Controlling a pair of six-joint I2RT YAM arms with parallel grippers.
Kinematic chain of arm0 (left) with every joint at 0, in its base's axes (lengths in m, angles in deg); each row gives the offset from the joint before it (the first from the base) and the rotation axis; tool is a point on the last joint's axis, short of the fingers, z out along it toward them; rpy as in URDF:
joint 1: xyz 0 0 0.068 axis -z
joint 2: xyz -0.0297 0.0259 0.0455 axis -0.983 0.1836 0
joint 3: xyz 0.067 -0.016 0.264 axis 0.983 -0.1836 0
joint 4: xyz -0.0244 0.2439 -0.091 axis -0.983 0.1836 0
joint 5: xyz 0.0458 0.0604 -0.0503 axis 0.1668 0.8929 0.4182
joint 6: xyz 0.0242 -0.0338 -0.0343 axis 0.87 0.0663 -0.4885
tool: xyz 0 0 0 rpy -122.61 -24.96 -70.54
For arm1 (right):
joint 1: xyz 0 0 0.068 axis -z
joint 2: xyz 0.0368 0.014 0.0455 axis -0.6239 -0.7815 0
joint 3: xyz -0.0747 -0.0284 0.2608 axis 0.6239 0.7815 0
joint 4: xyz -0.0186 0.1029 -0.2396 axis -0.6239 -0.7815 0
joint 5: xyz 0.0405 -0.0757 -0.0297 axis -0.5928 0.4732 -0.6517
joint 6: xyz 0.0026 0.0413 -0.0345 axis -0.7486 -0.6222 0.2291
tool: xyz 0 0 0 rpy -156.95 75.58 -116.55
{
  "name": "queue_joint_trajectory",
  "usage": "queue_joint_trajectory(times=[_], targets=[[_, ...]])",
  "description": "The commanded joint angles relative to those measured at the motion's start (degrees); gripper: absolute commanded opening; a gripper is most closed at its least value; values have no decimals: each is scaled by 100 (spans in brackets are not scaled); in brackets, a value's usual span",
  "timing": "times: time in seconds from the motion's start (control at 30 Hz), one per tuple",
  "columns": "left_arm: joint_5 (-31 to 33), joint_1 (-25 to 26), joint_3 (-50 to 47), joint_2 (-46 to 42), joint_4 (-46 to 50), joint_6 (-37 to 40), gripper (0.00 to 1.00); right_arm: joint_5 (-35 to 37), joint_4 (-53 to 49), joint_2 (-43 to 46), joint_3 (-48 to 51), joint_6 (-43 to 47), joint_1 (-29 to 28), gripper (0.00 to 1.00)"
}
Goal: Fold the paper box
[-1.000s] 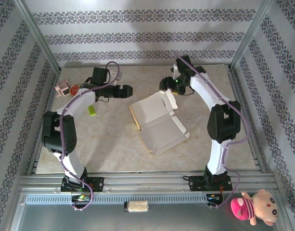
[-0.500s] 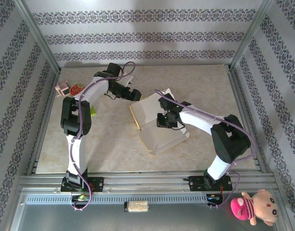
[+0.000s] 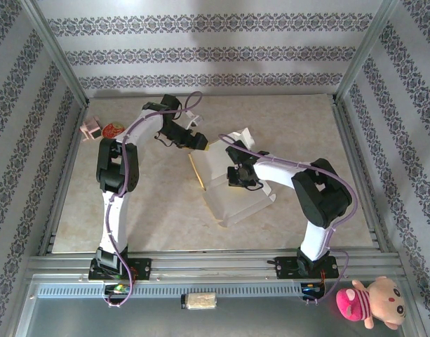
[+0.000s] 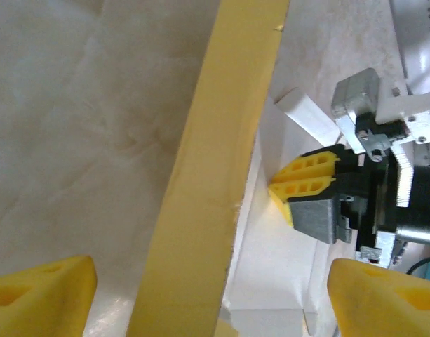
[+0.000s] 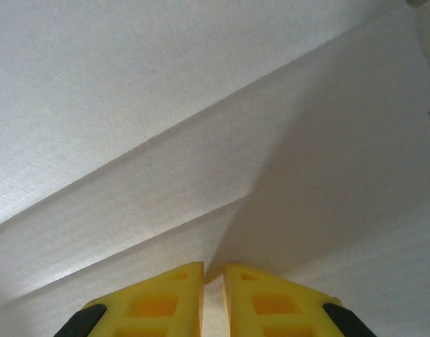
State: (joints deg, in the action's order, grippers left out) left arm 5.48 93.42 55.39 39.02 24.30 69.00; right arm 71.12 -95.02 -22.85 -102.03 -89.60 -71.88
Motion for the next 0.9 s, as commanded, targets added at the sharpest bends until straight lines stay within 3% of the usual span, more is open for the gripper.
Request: queue_joint_trajectory(times=[0.0, 0.33, 0.7, 0.87], targets=[[-366, 111, -68, -279, 122, 174, 78, 272, 157, -225, 57, -111, -73, 18], [-642, 395, -151, -420, 196, 110, 62, 407, 392, -324, 52, -235, -82, 18], [-181, 735, -646, -826, -126, 241, 33, 487, 518, -309, 103, -240, -92, 19], [294, 838, -847, -965, -351, 310, 26, 465, 520, -189, 121, -201, -109, 20]])
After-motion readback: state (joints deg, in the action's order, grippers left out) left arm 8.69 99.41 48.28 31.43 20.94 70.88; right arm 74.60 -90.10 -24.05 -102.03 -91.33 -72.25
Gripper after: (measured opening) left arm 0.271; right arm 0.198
